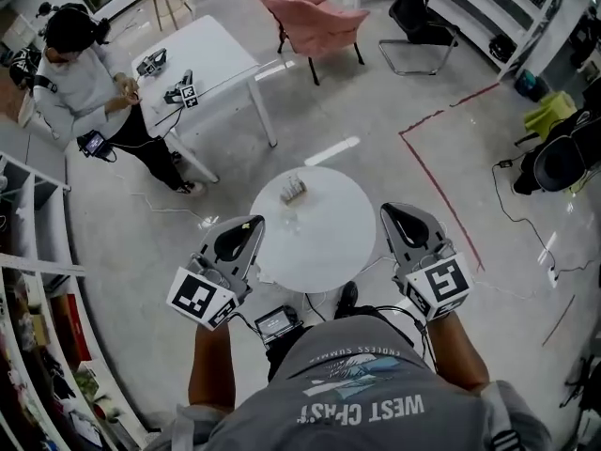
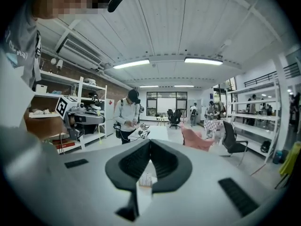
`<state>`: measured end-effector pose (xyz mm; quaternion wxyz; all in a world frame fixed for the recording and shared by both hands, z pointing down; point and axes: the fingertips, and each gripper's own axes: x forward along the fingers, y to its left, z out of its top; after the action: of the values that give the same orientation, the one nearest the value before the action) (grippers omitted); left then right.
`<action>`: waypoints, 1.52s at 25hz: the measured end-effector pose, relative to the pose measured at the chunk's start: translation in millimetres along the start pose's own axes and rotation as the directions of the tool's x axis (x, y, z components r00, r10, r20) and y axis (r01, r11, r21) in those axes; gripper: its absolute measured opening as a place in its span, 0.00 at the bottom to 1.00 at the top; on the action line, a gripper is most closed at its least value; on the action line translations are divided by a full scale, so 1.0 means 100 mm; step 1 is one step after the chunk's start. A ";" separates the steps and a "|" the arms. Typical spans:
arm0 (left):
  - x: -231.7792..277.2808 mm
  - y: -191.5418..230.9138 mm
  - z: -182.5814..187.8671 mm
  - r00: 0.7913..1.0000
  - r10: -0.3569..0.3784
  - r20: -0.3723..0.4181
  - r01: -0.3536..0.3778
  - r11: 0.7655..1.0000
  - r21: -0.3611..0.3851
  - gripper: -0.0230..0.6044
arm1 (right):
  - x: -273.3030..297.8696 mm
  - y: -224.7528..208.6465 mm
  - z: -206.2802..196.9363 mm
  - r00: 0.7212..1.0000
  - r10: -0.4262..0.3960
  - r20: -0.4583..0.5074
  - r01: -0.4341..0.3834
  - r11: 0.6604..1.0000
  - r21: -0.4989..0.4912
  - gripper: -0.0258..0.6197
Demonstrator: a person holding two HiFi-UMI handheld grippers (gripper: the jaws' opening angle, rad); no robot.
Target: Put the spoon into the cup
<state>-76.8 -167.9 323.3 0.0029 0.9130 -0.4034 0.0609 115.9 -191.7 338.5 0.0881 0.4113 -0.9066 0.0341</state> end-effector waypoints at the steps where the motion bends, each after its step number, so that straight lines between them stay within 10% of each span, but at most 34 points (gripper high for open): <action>1: 0.04 -0.01 0.01 1.000 0.014 -0.003 -0.014 1.000 -0.001 0.04 | 0.05 -0.04 0.01 1.000 0.025 0.009 -0.025 1.000 -0.007 0.04; 10: 0.13 0.05 -0.18 0.993 0.109 -0.050 -0.110 0.994 -0.017 0.04 | 0.26 -0.18 -0.23 0.991 0.125 -0.052 -0.125 0.992 0.014 0.04; 38: 0.47 0.47 -1.35 0.992 0.036 -0.120 -0.064 0.970 -0.233 0.04 | 0.38 0.00 -0.75 0.973 0.052 -0.224 -0.039 0.997 0.060 0.04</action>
<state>-94.8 -226.4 460.5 0.1334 0.8906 -0.4300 0.0648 101.5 -210.1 418.9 0.1783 0.3863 -0.8986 0.1074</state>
